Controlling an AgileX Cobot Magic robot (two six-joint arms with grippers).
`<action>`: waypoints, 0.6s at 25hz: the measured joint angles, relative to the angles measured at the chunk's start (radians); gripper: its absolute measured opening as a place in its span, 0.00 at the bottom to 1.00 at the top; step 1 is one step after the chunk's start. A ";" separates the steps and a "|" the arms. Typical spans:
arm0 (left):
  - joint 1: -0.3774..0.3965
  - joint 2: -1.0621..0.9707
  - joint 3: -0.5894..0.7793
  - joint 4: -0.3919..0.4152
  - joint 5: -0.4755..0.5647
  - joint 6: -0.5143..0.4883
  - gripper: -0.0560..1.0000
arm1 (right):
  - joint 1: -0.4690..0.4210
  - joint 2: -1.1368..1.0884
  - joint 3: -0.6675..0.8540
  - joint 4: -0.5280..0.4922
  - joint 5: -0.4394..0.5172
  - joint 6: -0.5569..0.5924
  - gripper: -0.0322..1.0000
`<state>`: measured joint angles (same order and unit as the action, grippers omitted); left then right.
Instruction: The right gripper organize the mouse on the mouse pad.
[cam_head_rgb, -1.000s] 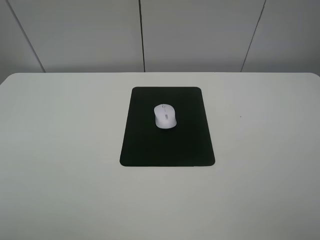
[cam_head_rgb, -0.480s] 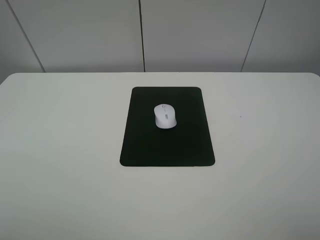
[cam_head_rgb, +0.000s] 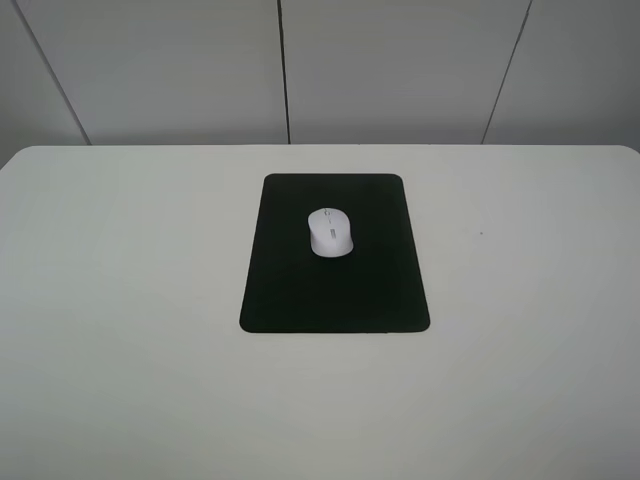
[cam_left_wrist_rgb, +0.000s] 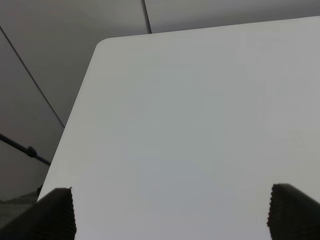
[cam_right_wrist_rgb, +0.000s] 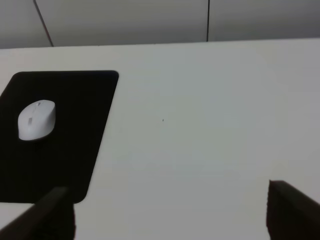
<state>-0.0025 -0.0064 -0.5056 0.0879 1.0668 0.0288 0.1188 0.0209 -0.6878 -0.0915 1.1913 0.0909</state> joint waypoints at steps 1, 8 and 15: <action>0.000 0.000 0.000 0.000 0.000 0.000 0.80 | 0.000 -0.012 0.014 -0.003 -0.012 -0.007 0.77; 0.000 0.000 0.000 0.000 0.000 0.000 0.80 | 0.000 -0.027 0.158 -0.004 -0.084 -0.019 0.77; 0.000 0.000 0.000 0.000 0.000 0.000 0.80 | -0.097 -0.027 0.174 -0.005 -0.117 -0.029 0.77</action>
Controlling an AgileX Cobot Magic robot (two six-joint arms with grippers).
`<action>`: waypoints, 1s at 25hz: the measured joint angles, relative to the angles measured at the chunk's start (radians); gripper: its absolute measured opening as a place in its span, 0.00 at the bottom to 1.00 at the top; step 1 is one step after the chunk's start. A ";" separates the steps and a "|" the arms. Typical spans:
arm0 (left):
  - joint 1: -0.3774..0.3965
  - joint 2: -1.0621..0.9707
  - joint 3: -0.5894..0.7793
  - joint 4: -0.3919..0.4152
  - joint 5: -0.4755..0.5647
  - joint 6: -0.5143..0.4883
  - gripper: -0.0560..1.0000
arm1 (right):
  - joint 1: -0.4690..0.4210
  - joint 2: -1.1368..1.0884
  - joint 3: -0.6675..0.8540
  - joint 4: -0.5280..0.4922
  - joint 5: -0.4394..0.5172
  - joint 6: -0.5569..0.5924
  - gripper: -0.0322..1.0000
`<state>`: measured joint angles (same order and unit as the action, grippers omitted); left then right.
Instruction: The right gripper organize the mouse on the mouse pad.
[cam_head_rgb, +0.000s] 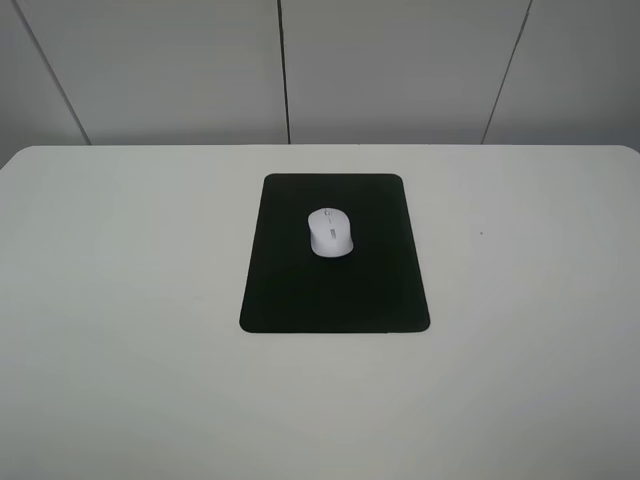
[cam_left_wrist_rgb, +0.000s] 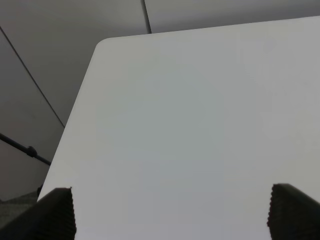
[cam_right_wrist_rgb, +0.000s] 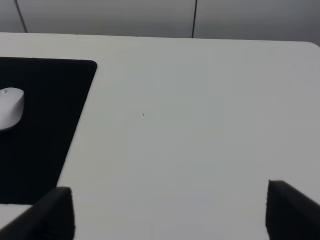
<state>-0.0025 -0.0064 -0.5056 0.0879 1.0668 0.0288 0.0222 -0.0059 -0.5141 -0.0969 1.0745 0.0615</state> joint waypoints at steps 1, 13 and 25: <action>0.000 0.000 0.000 0.000 0.000 0.000 0.80 | -0.021 0.000 0.000 0.000 0.000 0.000 0.77; 0.000 0.000 0.000 0.000 0.000 0.000 0.80 | -0.043 0.000 0.000 0.000 0.000 -0.004 0.77; 0.000 0.000 0.000 0.000 0.000 0.000 0.80 | -0.043 0.000 0.000 0.000 0.000 -0.004 0.77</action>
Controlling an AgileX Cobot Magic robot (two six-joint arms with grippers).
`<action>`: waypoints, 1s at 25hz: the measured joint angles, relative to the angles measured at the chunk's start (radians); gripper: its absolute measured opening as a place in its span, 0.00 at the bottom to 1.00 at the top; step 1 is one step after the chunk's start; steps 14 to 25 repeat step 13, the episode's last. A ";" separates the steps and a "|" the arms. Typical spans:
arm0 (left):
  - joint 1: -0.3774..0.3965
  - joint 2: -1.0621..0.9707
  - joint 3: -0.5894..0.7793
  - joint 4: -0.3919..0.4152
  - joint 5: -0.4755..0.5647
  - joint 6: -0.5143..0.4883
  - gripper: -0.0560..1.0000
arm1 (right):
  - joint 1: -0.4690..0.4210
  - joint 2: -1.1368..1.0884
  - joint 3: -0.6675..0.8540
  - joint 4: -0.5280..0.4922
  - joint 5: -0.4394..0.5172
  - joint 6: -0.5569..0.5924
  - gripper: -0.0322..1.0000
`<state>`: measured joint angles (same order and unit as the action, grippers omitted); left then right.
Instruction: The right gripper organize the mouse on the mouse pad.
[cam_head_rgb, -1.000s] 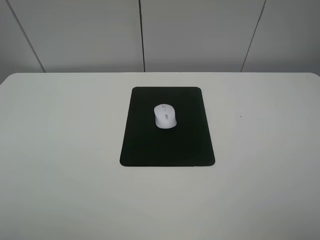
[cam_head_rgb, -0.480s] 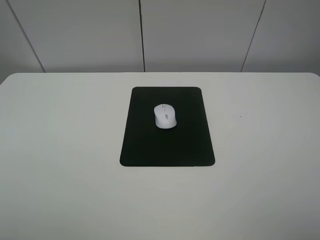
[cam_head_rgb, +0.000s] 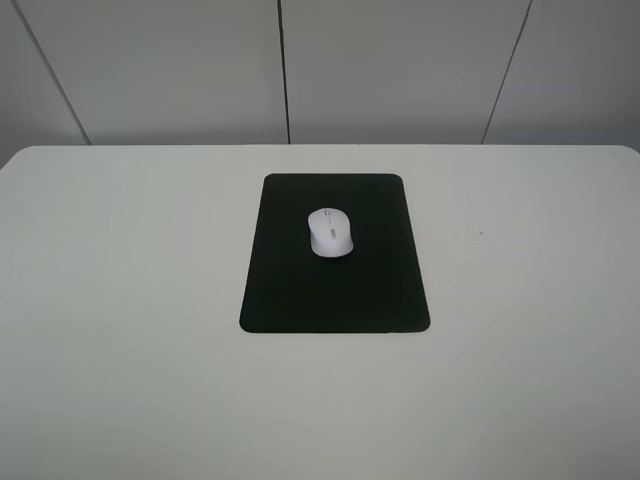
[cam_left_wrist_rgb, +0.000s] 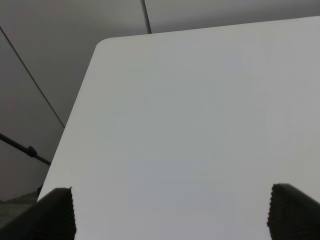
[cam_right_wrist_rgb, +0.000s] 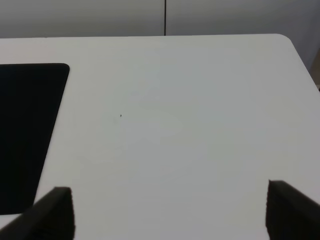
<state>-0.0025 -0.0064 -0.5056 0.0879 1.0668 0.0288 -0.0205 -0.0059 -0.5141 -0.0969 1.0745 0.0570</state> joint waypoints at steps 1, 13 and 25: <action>0.000 0.000 0.000 0.000 0.000 0.000 0.80 | 0.000 0.000 0.000 0.000 0.000 0.000 0.77; 0.000 0.000 0.000 0.000 0.000 0.000 0.80 | 0.000 0.000 0.000 0.000 0.000 0.000 0.77; 0.000 0.000 0.000 0.000 0.000 0.000 0.80 | 0.000 0.000 0.000 0.000 0.000 0.000 0.77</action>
